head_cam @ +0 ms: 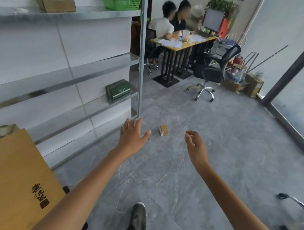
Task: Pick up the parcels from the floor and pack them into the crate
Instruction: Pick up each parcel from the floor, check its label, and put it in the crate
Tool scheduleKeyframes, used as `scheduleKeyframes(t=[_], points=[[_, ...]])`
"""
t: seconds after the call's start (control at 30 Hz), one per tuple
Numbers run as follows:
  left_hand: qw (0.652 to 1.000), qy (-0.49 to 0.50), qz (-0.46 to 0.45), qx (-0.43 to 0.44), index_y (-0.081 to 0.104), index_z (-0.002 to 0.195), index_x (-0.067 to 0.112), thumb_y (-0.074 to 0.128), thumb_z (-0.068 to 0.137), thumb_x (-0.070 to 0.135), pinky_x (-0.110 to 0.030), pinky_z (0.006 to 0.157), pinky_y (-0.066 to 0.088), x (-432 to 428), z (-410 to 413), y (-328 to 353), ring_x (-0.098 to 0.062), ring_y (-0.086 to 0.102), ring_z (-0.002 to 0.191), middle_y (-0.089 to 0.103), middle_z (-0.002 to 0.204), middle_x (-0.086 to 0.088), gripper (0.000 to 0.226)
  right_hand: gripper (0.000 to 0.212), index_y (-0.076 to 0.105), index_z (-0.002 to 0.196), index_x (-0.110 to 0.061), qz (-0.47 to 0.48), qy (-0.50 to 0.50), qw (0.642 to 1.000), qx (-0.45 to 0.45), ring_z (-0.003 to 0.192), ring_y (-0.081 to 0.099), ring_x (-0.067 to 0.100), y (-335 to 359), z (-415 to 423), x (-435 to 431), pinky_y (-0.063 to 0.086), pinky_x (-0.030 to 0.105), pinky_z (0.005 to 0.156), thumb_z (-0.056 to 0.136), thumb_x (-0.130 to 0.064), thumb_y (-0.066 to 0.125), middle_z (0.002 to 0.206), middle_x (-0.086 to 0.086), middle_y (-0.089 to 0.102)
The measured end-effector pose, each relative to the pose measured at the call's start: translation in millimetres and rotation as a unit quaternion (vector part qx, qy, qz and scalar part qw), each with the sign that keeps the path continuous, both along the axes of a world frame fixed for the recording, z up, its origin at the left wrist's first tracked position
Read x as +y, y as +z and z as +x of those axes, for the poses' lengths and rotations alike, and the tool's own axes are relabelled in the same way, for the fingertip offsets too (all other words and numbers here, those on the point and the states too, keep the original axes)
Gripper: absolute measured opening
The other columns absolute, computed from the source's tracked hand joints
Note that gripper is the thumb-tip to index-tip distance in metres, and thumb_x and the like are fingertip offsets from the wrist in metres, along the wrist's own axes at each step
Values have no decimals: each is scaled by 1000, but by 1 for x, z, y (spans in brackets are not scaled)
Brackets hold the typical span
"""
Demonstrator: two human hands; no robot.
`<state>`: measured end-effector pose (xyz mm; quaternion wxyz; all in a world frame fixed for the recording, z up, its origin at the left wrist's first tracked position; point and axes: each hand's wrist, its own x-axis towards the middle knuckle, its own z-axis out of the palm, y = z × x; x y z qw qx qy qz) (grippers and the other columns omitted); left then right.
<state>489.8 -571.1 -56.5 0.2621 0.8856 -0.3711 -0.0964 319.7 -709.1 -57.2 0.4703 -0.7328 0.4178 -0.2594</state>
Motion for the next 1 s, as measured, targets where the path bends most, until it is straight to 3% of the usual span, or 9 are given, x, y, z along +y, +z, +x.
scheduleKeyframes(t=[0.07, 0.2, 0.4, 0.57, 0.67, 0.83, 1.0], points=[[999, -26, 36, 26, 27, 145, 16, 41, 94, 49, -43, 117, 11, -36, 30, -10, -30, 5, 145, 30, 150, -9, 63, 28, 56, 118, -11, -9, -8, 1000, 25, 94, 55, 17, -6, 28, -33, 38, 25, 72, 97, -26, 47, 103, 0, 60], [992, -53, 96, 63, 24, 147, 15, 37, 94, 51, -45, 116, 13, -97, 81, -26, -33, 7, 144, 29, 150, -12, 65, 28, 55, 118, -12, 1, -23, 997, 70, 85, 56, 18, -19, 79, -93, 40, 23, 59, 97, -28, 48, 107, 7, 64], [989, -60, 52, 121, 28, 145, 16, 42, 92, 51, -47, 114, 22, -173, 145, -30, -31, 15, 142, 33, 148, -12, 64, 33, 51, 125, -14, 13, -17, 995, 93, 92, 56, 17, -35, 147, -157, 39, 24, 65, 97, -31, 47, 110, 7, 63], [962, 27, 44, 268, 26, 146, 21, 29, 65, 80, -52, 110, 27, -243, 195, -42, -30, 23, 140, 32, 149, -14, 100, 46, 40, 139, -23, 32, 2, 992, 123, 119, 52, 26, -63, 194, -228, 42, 32, 91, 96, -39, 47, 130, 12, 54], [944, 63, 25, 322, 18, 149, 22, 30, 75, 81, -52, 114, 19, -294, 228, -60, -30, 13, 144, 21, 155, -12, 95, 59, 26, 147, -26, 47, 25, 987, 151, 136, 36, 27, -81, 227, -285, 31, 42, 109, 95, -48, 43, 149, 9, 36], [925, 109, 21, 363, 13, 151, 22, 27, 85, 72, -49, 117, 12, -385, 288, -94, -27, 7, 146, 14, 158, -6, 83, 68, 18, 150, -27, 103, 45, 972, 206, 142, 25, 31, -123, 291, -400, 21, 49, 116, 93, -58, 36, 155, 8, 25], [904, 137, 40, 404, 21, 149, 17, 30, 86, 70, -43, 115, 22, -456, 347, -122, -24, 25, 142, 23, 155, -6, 82, 68, 22, 149, -22, 145, 64, 950, 268, 139, 30, 31, -157, 346, -489, 24, 48, 115, 93, -58, 38, 153, 11, 30]])
